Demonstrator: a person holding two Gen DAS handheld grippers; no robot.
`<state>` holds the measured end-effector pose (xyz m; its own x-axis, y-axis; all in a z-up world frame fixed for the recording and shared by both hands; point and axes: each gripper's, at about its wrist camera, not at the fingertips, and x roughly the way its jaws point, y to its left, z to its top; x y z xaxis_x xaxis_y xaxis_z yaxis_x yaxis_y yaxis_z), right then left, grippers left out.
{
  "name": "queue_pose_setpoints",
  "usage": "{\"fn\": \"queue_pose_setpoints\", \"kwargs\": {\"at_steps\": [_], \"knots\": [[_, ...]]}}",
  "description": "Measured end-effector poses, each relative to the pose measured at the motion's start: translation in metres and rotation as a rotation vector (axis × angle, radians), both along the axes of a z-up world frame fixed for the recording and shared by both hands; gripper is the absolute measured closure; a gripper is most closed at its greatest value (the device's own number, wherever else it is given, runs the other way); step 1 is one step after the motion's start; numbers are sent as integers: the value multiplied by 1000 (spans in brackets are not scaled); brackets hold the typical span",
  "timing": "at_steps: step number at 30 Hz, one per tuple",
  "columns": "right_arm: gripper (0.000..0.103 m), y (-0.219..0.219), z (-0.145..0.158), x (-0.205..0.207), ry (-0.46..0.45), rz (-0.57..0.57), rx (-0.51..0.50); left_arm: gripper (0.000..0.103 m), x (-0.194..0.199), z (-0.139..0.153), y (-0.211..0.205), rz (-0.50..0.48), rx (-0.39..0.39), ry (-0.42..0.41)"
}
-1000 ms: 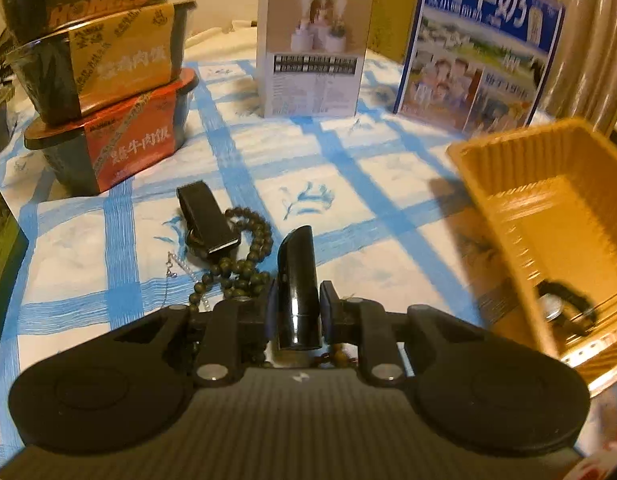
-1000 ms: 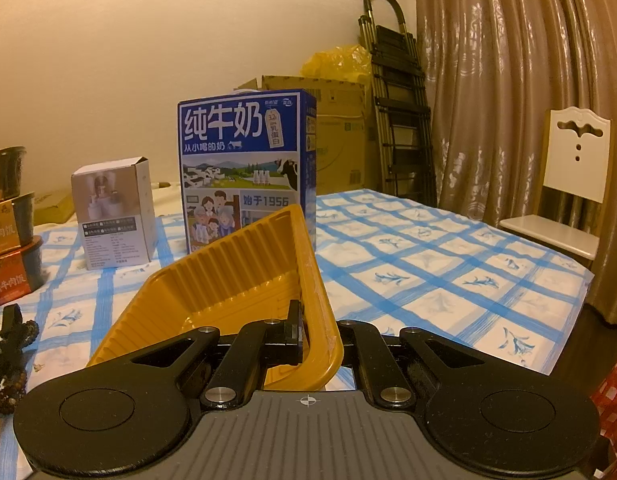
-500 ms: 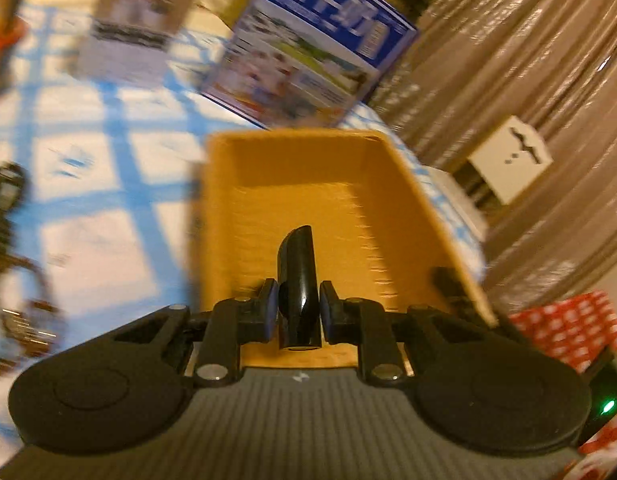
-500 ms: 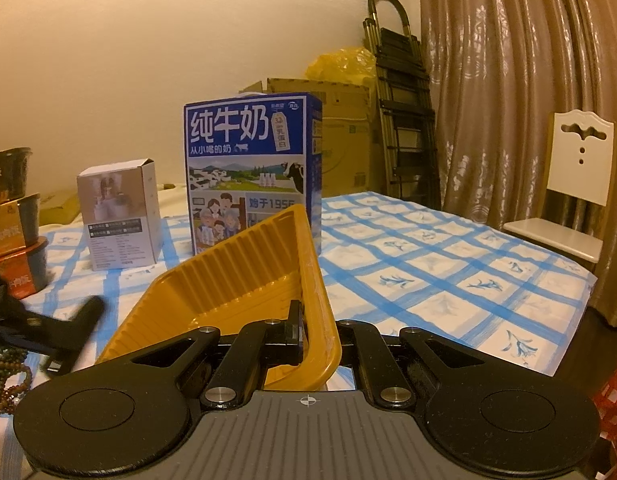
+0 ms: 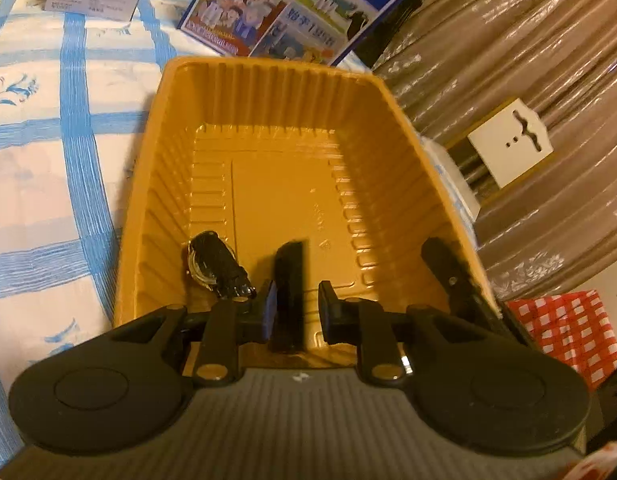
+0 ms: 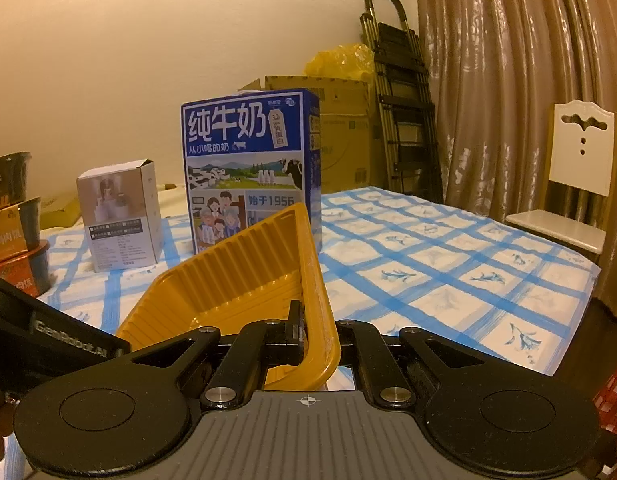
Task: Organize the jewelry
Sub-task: 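Grasp a black clip with the left tool and drop it in the tray, then grasp a second black-strap watch from the pile with the left tool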
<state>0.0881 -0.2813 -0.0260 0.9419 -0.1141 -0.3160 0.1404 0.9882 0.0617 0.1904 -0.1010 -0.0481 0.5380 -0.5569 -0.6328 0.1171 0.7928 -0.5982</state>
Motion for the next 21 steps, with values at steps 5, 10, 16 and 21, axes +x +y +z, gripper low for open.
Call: {"fn": "queue_pose_setpoints", "kwargs": {"at_steps": [5,10,16,21], "knots": [[98,-2,0,1,4,0,7,80,-13,21,23,11,50,-87],[98,-2,0,1,4,-1,10,74,-35,38,80,111,253,-188],[98,-2,0,1,4,-2,9,64,-36,29,158,303,486,-133],[98,-2,0,2,4,-10,-3,57,-29,17,192,391,560,-81]]}}
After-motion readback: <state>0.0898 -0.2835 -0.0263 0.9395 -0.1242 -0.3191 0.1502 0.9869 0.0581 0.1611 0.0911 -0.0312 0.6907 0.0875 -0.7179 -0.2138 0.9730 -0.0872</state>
